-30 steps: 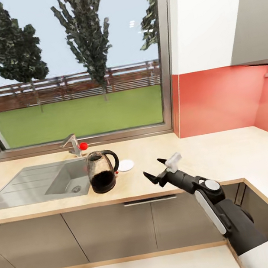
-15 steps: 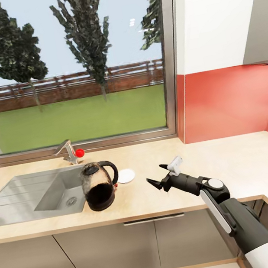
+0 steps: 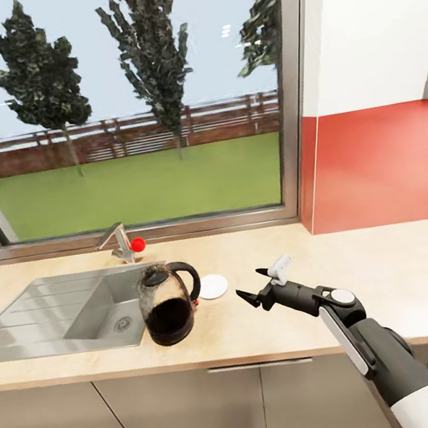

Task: Set up a coffee station on the kitchen countertop: keep the coffee maker on the countertop, move the bottle of coffee from the kitchen shelf to the counter next to the coffee maker, place a paper coffee filter on top of the coffee maker, put the saucer next to the coffee maker with the coffee cup on the saucer, and place the electric kettle next to the coffee maker.

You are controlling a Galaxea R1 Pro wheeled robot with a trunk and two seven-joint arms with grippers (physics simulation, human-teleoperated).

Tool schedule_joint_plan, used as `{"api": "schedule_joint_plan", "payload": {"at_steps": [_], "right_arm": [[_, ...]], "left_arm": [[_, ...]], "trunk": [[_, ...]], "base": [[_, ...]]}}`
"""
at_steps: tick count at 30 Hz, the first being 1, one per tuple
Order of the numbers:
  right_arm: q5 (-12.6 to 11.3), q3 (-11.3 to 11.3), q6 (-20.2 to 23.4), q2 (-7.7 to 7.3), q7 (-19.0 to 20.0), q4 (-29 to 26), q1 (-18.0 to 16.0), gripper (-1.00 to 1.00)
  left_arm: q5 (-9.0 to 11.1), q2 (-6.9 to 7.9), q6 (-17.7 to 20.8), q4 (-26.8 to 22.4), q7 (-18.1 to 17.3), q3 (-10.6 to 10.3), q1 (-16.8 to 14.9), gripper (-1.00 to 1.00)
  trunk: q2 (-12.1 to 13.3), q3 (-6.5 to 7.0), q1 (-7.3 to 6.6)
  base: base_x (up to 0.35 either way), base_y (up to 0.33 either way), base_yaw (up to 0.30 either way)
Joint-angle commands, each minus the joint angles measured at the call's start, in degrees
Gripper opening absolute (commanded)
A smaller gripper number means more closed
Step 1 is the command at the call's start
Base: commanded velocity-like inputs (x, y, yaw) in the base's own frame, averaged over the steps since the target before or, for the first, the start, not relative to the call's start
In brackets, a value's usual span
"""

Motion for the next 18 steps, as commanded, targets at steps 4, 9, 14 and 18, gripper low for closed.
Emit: {"api": "schedule_joint_plan", "payload": {"at_steps": [4,9,14,18], "right_arm": [[-0.6,0.1,0.5,-0.05,0.0,0.0,0.0,1.0],[-0.6,0.1,0.5,-0.05,0.0,0.1,0.0,1.0],[-0.6,0.2,0.5,-0.05,0.0,0.1,0.0,1.0],[-0.4,0.2,0.5,-0.05,0.0,0.5,0.0,1.0]], "left_arm": [[-0.6,-0.03,-0.1,0.0,0.1,0.4,0.0,1.0],[-0.6,-0.03,-0.1,0.0,0.1,0.4,0.0,1.0],[-0.6,-0.03,-0.1,0.0,0.1,0.4,0.0,1.0],[-0.6,-0.06,-0.1,0.0,0.2,0.5,0.0,1.0]], "trunk": [[-0.1,-0.12,0.04],[-0.1,-0.12,0.04],[-0.1,-0.12,0.04],[-0.1,-0.12,0.04]], "base": [[0.0,0.0,0.278],[0.0,0.0,0.278],[0.011,0.0,0.268],[0.186,0.0,0.172]]}}
